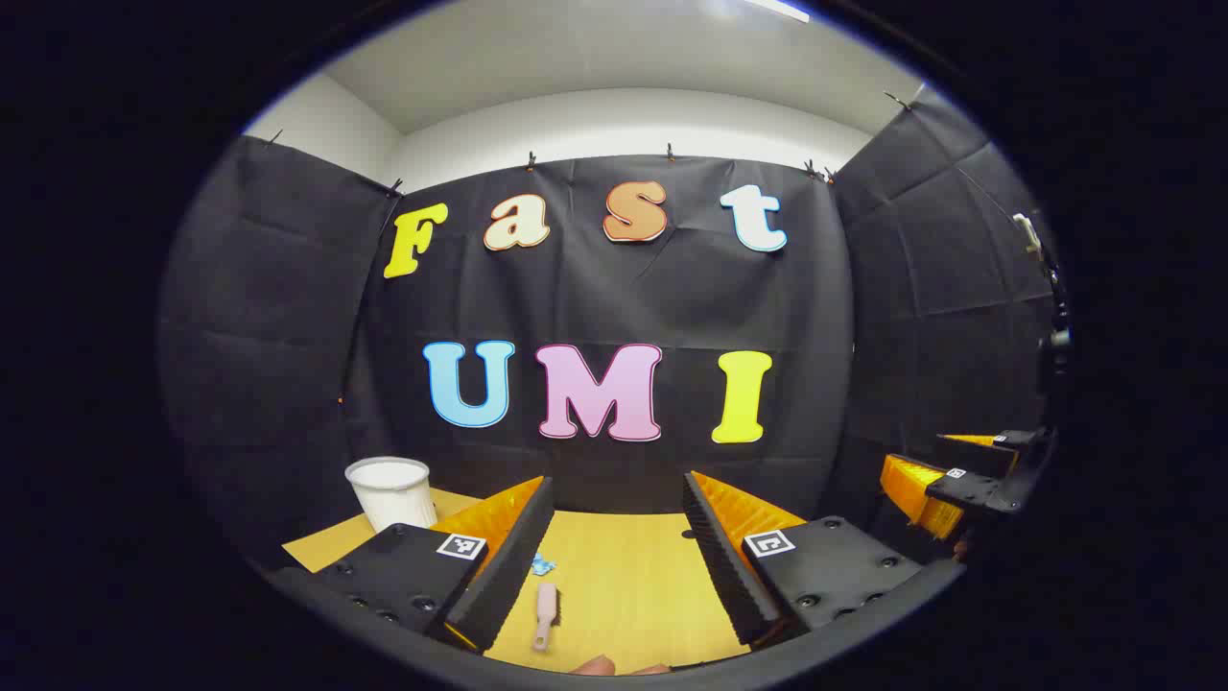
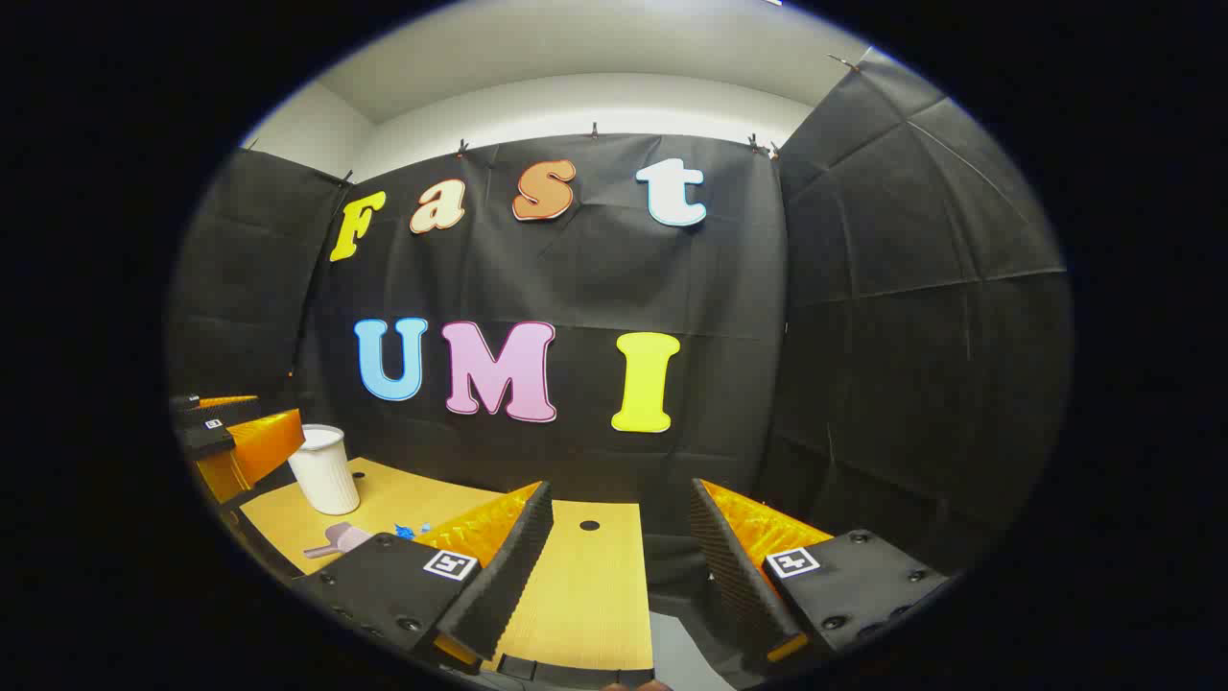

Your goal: Pick up the small broom and dustpan from the desktop, sweep the trash into the dustpan with the broom, and then empty the trash into the garbage bin.

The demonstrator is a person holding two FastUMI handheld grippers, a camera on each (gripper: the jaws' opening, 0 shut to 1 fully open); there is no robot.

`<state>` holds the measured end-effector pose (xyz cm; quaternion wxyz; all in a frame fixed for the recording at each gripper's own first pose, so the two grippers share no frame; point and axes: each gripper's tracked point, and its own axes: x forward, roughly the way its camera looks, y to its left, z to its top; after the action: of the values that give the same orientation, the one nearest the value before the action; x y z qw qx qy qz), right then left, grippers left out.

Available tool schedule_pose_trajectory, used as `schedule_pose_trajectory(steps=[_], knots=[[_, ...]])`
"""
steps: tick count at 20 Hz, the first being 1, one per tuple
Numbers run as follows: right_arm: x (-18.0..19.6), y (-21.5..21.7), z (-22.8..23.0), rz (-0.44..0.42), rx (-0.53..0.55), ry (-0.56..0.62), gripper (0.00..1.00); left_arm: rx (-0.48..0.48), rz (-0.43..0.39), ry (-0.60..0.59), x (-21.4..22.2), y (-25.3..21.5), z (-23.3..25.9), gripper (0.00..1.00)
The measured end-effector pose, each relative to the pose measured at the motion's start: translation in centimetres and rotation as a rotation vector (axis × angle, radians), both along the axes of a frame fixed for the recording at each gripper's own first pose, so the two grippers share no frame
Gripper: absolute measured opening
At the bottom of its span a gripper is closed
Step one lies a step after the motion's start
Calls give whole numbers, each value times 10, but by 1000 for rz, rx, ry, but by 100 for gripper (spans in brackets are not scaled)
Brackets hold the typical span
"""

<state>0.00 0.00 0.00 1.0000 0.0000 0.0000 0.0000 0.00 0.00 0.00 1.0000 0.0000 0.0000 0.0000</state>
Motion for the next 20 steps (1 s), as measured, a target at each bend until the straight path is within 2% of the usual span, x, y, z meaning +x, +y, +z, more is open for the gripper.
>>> schedule_pose_trajectory(steps=[4, 5, 7, 8, 19, 20], knots=[[-1, 1, 2, 12, 5, -2, 88, -17, 18, -3, -2, 4, 3, 80], [-2, 3, 2, 16, 7, -3, 93, -14, 17, -6, -2, 3, 4, 80], [-4, 6, 6, 25, 11, -9, 93, -15, 8, -26, -5, 0, 9, 80], [-4, 7, 8, 27, 11, -15, 88, -18, 4, -39, -6, -1, 13, 80], [-13, 18, 16, 41, -8, -30, 88, -19, -31, -51, -14, -5, 16, 80], [-14, 18, 17, 39, -10, -34, 93, -16, -33, -51, -14, -5, 17, 80]])
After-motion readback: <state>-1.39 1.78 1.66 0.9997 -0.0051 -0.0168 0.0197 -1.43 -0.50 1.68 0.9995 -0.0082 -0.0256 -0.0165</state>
